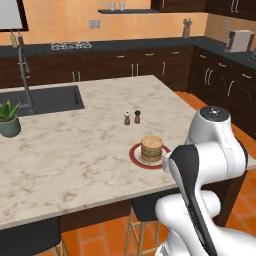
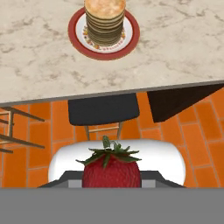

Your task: Take the strawberry from the fridge and place it on top of the pancake, located on the dining counter.

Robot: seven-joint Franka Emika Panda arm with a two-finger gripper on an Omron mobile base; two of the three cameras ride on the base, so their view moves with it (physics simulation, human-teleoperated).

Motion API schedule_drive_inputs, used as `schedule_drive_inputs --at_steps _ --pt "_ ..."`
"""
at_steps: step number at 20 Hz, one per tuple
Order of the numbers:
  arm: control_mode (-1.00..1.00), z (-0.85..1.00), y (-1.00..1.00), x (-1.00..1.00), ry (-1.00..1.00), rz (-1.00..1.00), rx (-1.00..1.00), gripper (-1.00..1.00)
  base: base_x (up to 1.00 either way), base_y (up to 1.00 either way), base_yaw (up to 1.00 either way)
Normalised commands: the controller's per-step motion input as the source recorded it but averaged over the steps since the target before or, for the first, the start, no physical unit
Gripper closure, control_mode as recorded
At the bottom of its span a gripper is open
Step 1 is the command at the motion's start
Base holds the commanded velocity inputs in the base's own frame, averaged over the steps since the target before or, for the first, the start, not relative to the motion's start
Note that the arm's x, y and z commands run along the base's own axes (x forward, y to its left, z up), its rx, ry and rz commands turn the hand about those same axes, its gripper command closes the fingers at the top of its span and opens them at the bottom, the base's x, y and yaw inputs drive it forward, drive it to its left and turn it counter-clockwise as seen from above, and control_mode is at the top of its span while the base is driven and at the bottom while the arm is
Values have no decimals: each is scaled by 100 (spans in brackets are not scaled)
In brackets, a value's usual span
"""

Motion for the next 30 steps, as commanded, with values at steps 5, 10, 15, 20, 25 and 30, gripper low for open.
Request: schedule_drive_inputs --at_steps 5,10,15,20,25,30 --pt "100 0 0 0 0 0 0 100 48 -4 -1" --pt "100 0 0 0 0 0 0 100 80 -8 8" --pt "100 0 0 0 0 0 0 100 30 0 0" --pt "-100 0 0 20 -3 0 0 100 63 0 0" --pt "-100 16 0 100 -14 1 11 100 0 0 0" --pt "-100 12 0 100 -2 0 4 100 0 0 0"
